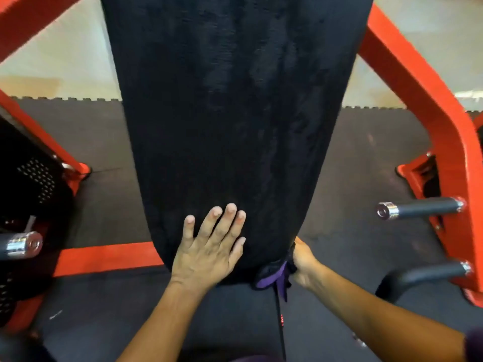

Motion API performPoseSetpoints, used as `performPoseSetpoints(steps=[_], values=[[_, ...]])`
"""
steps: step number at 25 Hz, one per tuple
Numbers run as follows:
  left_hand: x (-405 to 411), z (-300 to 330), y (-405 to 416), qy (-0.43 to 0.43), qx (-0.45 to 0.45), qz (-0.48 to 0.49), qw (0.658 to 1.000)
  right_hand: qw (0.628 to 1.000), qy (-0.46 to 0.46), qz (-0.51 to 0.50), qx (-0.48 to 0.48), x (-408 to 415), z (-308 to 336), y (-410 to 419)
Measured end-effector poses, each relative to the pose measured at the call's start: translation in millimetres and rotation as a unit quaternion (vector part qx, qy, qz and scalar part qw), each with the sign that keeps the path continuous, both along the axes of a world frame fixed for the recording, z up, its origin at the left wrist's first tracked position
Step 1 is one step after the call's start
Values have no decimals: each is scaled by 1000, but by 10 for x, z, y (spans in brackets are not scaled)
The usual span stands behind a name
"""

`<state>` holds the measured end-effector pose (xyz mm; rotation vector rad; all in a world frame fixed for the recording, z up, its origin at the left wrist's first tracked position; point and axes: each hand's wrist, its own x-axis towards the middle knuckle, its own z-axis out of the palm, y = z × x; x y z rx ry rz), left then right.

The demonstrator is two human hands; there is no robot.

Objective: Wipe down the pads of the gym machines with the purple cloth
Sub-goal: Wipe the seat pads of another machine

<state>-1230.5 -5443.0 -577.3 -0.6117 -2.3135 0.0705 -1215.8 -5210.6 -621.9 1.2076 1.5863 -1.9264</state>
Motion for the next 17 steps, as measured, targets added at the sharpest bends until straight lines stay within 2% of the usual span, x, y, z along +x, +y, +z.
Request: performPoseSetpoints(steps=[2,4,6,7,8,9,11,13,14,15,17], values=[[76,-25,-17,-5,9,3,1000,998,1,16,55,46,93,52],[182,-58,-101,-37,25,-16,999,987,30,81,137,156,191,125],[363,-74,-281,-99,71,-54,991,946,39,201,250,340,372,143],[448,-58,-348,-123,82,-73,986,909,44,271,312,427,440,185],[532,-41,-396,-144,77,-94,982,853,43,354,382,517,571,197],[623,-41,-450,-164,58,-118,978,778,49,442,443,582,722,198],[826,-131,-593,-217,12,-137,967,607,102,602,508,642,1112,90],[1010,-248,-751,-309,13,-121,943,409,167,726,527,612,1576,-266],[1110,-322,-822,-362,27,-114,925,317,202,754,539,575,1775,-501],[1197,-406,-888,-417,36,-103,902,245,264,757,546,514,1934,-748],[1323,-545,-959,-518,26,-84,851,138,394,732,538,379,2206,-1328]])
